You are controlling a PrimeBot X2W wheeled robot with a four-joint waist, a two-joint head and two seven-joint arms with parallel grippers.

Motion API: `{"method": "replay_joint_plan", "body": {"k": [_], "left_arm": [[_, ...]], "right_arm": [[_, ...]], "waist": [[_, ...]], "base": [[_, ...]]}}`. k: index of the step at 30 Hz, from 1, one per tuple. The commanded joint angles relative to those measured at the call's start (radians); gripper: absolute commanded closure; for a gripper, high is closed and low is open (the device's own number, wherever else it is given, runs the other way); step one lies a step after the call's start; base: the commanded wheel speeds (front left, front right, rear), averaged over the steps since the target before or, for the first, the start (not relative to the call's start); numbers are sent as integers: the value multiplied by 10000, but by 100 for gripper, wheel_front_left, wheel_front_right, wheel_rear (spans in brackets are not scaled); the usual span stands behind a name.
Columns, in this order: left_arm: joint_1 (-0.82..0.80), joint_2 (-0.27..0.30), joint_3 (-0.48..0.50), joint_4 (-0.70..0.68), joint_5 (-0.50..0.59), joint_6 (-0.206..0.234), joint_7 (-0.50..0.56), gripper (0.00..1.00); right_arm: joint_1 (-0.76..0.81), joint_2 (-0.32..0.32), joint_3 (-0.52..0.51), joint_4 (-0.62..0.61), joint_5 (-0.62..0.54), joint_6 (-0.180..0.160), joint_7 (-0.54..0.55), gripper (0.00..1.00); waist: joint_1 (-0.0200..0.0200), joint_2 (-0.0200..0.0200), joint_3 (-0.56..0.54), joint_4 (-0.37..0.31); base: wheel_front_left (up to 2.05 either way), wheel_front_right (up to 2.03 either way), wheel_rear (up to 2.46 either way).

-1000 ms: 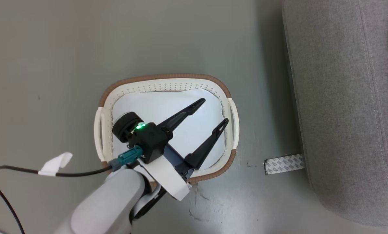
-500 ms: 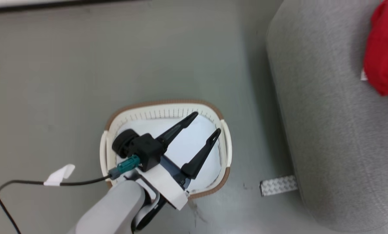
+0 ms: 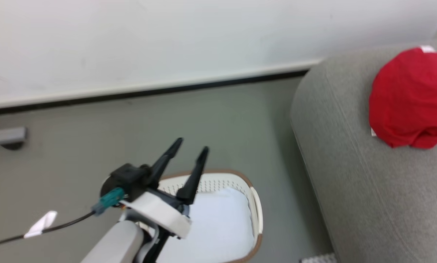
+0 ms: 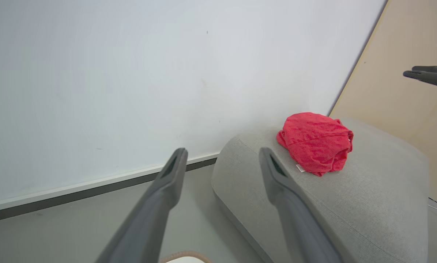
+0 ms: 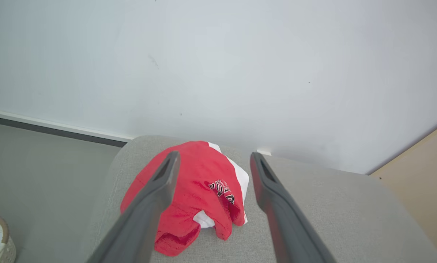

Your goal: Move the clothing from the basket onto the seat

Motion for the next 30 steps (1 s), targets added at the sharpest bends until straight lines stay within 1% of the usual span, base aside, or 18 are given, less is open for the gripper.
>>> {"method": "replay_joint_plan", "body": {"k": [1,4,6,9,13,16,20,22,26,27,28,30], "left_arm": [[255,29,228,8,-58,81,0,0],[573,54,835,28,35,194,-1,0],[828,59,1320,30,58,305,-2,0],[1245,49,2015,30,-25,322,-1,0],[1800,184,2834,3,355,469,-2,0],[2122,48,3436,-34,496,493,-3,0],[2507,-274,4057,-26,632,298,-4,0],[2741,-470,4350,-68,768,183,-2,0],[3190,-923,4736,69,1289,-99,-2,0],[3190,-923,4736,69,1289,-99,-2,0],[3334,-1120,4858,114,1504,-256,-4,0],[3510,-1292,4967,226,1744,-377,-3,0]], "right_arm": [[285,17,-59,-254,96,-25,-177,0],[769,97,-370,-825,217,-25,-688,0],[1165,346,-619,-1177,164,-25,-1039,0],[1933,755,-1025,-1666,5,-25,-1500,0],[3034,1516,-1441,-2323,-450,-25,-2189,0],[3953,2111,-1753,-2543,-1012,-25,-2834,0],[5039,3083,-2258,-2806,-1856,-25,-3654,0],[5624,3694,-2609,-2992,-2240,-25,-3926,0],[6711,4860,-3310,-3482,-3065,-25,-4130,0],[6711,4860,-3310,-3482,-3065,-25,-4130,0],[7159,5358,-3635,-3850,-3406,-25,-4124,0],[7597,5764,-3857,-4093,-3745,-25,-4120,0]], "waist": [[3,0,-642,369],[3,0,-985,639],[3,0,-1169,810],[3,0,-1414,1020],[3,0,-1653,1238],[3,0,-1762,1422],[3,0,-1834,1623],[3,0,-1840,1669],[3,0,-1841,1718],[3,0,-1841,1718],[3,0,-1830,1750],[3,0,-1820,1768]], "base": [[0,0,0],[0,0,0],[0,0,0],[0,0,0],[0,0,0],[0,0,0],[0,0,0],[0,0,0],[0,0,0],[0,0,0],[0,0,0],[0,0,0]]}}
